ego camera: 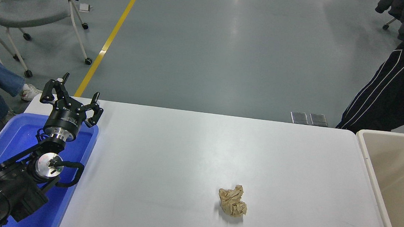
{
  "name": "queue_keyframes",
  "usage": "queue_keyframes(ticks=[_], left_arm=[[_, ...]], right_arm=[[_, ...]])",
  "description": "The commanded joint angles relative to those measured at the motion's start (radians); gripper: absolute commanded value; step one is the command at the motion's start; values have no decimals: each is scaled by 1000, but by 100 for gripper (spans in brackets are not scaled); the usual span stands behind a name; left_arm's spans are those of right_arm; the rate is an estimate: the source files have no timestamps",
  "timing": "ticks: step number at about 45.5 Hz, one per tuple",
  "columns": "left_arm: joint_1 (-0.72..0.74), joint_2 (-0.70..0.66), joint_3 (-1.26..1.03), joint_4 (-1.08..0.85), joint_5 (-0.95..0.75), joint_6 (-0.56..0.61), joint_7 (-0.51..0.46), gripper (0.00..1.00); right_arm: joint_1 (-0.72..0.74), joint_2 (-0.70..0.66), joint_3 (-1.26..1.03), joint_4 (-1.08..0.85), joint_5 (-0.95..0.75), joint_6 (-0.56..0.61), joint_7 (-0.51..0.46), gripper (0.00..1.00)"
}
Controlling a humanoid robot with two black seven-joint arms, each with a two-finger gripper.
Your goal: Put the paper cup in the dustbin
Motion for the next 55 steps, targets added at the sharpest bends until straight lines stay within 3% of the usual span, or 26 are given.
queue_keyframes(ticks=[1, 35, 38, 40, 41, 46, 51, 54, 55], left_arm=[[0, 0, 0, 0, 0, 0, 0, 100], [0, 0, 0, 0, 0, 0, 0, 100], [0, 0, 0, 0, 0, 0, 0, 100], [0, 0, 0, 0, 0, 0, 0, 100], [0, 0, 0, 0, 0, 0, 0, 100], [0, 0, 0, 0, 0, 0, 0, 100], [0, 0, 0, 0, 0, 0, 0, 100], [0, 0, 0, 0, 0, 0, 0, 100], [0, 0, 0, 0, 0, 0, 0, 100]], right_arm=[[-61, 63, 80, -14, 81, -12, -42, 0], [-94, 102, 136, -13, 84, -78, -91, 0], [-94, 102, 141, -13, 87, -79, -91, 20], [-94, 102, 152, -14, 92, -93, -90, 53], [-94, 102, 158, -16, 92, -105, -88, 61], [-94, 121, 170, -14, 92, -228, -88, 76], [-107, 152, 172, -14, 92, -315, -87, 79], [-110, 155, 172, -14, 92, -335, -88, 97], [-112, 154, 172, -14, 92, -336, -88, 98]])
